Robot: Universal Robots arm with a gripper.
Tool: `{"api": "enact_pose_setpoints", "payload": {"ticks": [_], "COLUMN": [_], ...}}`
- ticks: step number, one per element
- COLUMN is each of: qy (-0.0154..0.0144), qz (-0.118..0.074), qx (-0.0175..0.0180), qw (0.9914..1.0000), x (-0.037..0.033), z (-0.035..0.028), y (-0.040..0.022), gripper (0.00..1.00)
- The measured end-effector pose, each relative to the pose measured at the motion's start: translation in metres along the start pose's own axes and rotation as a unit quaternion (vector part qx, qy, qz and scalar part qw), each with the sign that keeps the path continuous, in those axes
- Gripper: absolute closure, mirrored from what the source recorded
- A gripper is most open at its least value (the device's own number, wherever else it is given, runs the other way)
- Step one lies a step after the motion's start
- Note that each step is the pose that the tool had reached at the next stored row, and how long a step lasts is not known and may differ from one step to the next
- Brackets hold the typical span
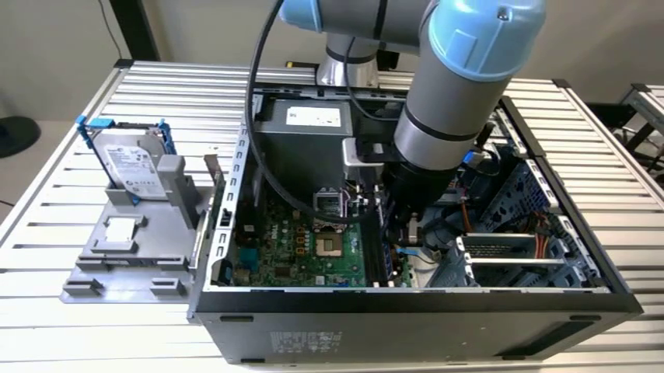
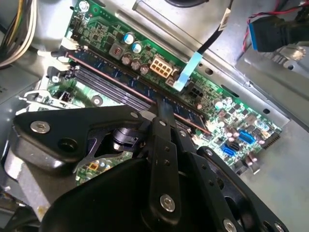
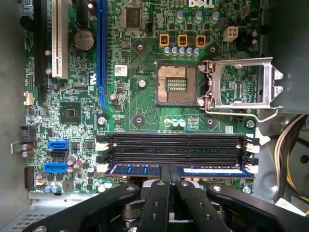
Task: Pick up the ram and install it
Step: 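Press down the ram until it locks into place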
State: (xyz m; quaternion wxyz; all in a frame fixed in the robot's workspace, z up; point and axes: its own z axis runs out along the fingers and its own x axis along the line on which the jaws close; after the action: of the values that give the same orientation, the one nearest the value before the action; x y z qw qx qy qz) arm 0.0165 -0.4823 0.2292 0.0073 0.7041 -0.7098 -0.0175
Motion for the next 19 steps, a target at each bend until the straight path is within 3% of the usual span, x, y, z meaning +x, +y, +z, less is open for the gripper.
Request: {"api": "enact_pose_setpoints", "payload": {"ticks": [6, 8, 10, 19], "qy": [0.0007, 0.0011, -0.0011, 0.0000], "qz": [0.000, 0.000, 0.000, 0.000], "qx": [-0.0002, -0.0003, 0.0002, -0.0001], "qw": [1.00000, 1.00000, 1.00000, 1.00000], "x": [0.0003, 0.0000, -0.0004, -0.0006], "z": [0.0103, 0.0105, 0.0033, -0.0384], "y": [-0.0003, -0.0003, -0.0001, 0.0014], "gripper": [1.00, 1.00, 1.00, 1.00]}}
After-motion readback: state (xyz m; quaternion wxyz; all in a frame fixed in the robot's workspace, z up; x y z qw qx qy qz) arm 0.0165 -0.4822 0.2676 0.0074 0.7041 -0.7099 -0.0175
